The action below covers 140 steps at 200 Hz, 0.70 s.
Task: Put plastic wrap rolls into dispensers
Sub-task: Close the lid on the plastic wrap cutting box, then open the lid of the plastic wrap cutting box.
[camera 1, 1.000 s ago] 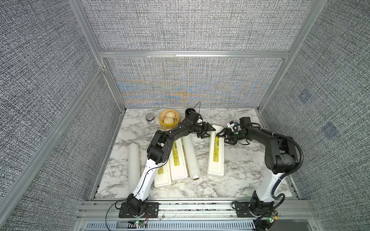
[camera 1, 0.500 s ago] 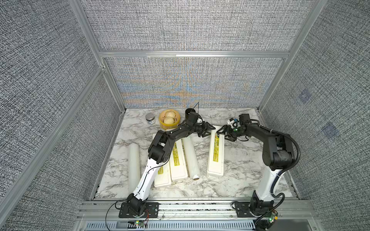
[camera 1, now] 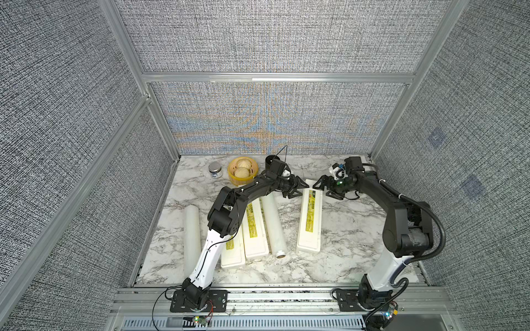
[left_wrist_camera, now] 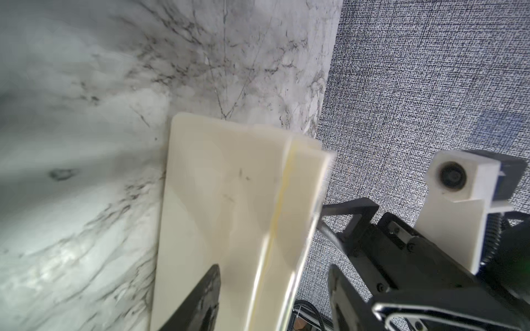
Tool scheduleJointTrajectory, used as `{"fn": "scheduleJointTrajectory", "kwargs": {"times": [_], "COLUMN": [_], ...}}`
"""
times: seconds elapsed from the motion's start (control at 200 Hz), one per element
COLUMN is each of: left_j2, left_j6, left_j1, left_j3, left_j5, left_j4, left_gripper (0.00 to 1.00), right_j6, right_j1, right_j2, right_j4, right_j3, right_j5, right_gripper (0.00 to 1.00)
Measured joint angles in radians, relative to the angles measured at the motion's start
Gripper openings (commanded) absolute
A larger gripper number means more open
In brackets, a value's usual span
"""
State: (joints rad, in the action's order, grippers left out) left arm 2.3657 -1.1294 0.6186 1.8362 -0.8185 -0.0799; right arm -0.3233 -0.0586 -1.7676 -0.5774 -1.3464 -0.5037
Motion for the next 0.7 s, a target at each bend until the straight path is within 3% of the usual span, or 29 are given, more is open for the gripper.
{"fn": "scheduleJointTrajectory", "kwargs": {"times": [0.315, 0.701], "left_j2": [-0.111, -0.170], "left_j6": [0.120, 0.155], "left_j1": [-0.026, -0.046], "left_j3": [-0.096, -0.223], "left_j5": [0.034, 0.033], "left_j4": [-0.101, -0.085], "left_gripper": [0.59, 0.60], "right_j6": [-0.028, -0.167], "right_j1": [-0.166, -0.321], "right_j2": [0.078, 0.021], "right_j4": [-0.189, -0.233], "right_j3": [0.001, -0.003], "right_j5": [0.270, 0.431], "right_gripper": [0.94, 0.97]}}
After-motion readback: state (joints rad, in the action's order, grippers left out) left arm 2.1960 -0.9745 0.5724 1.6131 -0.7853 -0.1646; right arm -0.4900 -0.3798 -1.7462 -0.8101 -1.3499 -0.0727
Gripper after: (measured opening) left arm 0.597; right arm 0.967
